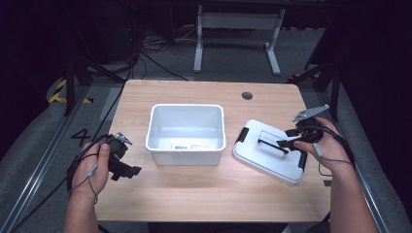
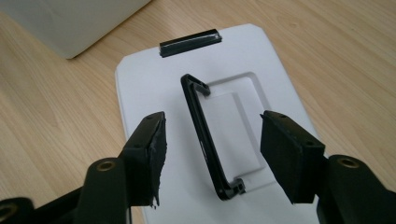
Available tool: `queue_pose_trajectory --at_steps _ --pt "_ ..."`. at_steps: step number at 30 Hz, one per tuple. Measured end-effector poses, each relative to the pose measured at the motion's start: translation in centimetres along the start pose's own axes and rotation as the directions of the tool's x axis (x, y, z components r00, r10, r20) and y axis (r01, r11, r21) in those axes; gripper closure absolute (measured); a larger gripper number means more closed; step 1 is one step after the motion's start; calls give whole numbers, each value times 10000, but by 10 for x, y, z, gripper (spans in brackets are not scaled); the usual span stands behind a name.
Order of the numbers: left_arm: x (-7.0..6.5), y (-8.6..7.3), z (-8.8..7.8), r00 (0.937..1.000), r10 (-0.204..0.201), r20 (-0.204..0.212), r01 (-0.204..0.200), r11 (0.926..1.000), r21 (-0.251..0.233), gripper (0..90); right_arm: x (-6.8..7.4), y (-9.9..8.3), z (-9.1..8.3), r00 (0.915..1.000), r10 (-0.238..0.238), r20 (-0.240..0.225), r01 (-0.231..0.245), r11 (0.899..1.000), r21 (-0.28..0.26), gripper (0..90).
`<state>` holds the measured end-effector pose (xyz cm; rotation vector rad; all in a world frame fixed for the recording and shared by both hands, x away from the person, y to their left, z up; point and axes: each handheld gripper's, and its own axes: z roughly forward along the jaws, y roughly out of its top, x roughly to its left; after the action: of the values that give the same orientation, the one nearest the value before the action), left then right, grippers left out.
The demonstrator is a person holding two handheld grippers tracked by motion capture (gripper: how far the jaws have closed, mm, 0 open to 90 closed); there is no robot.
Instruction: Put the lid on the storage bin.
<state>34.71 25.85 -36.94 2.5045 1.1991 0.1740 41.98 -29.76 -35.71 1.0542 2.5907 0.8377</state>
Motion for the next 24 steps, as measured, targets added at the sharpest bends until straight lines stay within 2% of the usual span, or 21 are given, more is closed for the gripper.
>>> queue_pose_trajectory --at_steps 6,9,11,15,19,22,24 --pt "1 -3 -4 10000 -9 -53 9 10000 35 172 2 17 8 9995 -299 63 296 9986 444 415" --pt "3 -5 -6 10000 13 69 -12 10000 -43 169 6 25 19 9984 -564 91 549 9917 1159 403" --pt "4 -6 -6 10000 -7 29 7 10000 -25 169 8 26 21 9981 -610 34 600 9894 1321 400" --pt "7 -7 -4 9999 -99 -30 99 9999 40 177 9 30 31 9963 -863 -17 848 9746 2072 398" --pt "9 -7 -3 9999 -89 127 89 10000 37 171 9 31 45 9957 -907 -209 930 9593 2668 403" --pt "14 -9 3 9992 -209 328 207 9998 55 170 6 30 55 9966 -736 -363 813 9447 3177 503" --pt "16 -10 8 9992 -233 327 225 9994 263 178 5 29 60 9968 -679 -427 785 9359 3434 534"
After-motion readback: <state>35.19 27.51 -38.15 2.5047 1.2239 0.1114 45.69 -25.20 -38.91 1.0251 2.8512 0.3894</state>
